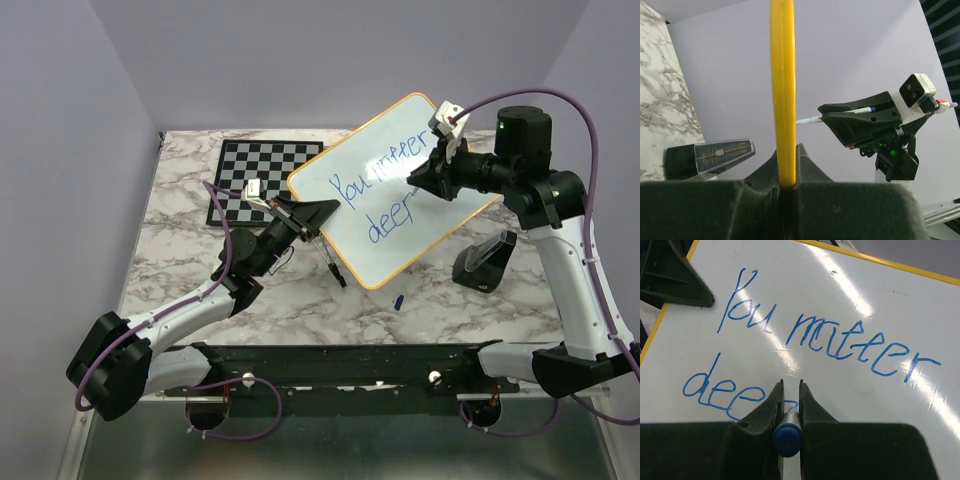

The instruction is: Write a sentence on the whiteboard

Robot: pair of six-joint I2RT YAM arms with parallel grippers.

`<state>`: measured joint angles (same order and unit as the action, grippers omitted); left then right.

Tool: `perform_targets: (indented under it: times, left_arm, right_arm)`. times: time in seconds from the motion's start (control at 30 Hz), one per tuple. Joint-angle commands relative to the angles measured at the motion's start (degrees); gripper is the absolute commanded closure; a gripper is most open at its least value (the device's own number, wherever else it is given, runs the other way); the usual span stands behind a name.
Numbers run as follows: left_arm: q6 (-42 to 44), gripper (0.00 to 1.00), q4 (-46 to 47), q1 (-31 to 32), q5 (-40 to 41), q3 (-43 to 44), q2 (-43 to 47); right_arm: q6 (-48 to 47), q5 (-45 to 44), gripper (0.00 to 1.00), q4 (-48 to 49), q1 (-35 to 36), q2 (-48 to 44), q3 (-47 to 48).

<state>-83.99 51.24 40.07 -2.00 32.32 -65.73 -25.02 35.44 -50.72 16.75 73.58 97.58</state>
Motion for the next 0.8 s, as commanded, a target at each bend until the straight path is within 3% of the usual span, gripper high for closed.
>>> perform_targets:
  times: [0.0, 0.27, 0.5, 0.77]
  left_arm:
    - [-3.6, 1.0, 14.0, -0.6, 0.0, 1.4, 2.2]
    - [-3.6, 1.0, 14.1, -0.5, -0.3, 1.9, 1.7]
    - [-3.5, 1.0, 13.7, -0.5, -0.2, 1.9, 1.8]
    - [-3.3, 1.0, 13.5, -0.5, 0.0, 0.8, 2.6]
  right_arm:
    - [-2.0, 0.7, 1.0, -4.7, -0.3, -1.6, -1.4]
    - [-2.6, 7.3, 1.0, -7.1, -0.3, -1.7, -2.1]
    - [1.6, 11.8, 0.99, -4.7, -0.3, 0.8, 2.9]
    - [4.3, 4.3, 1.0, 0.4, -0.9, 0.1, 5.7]
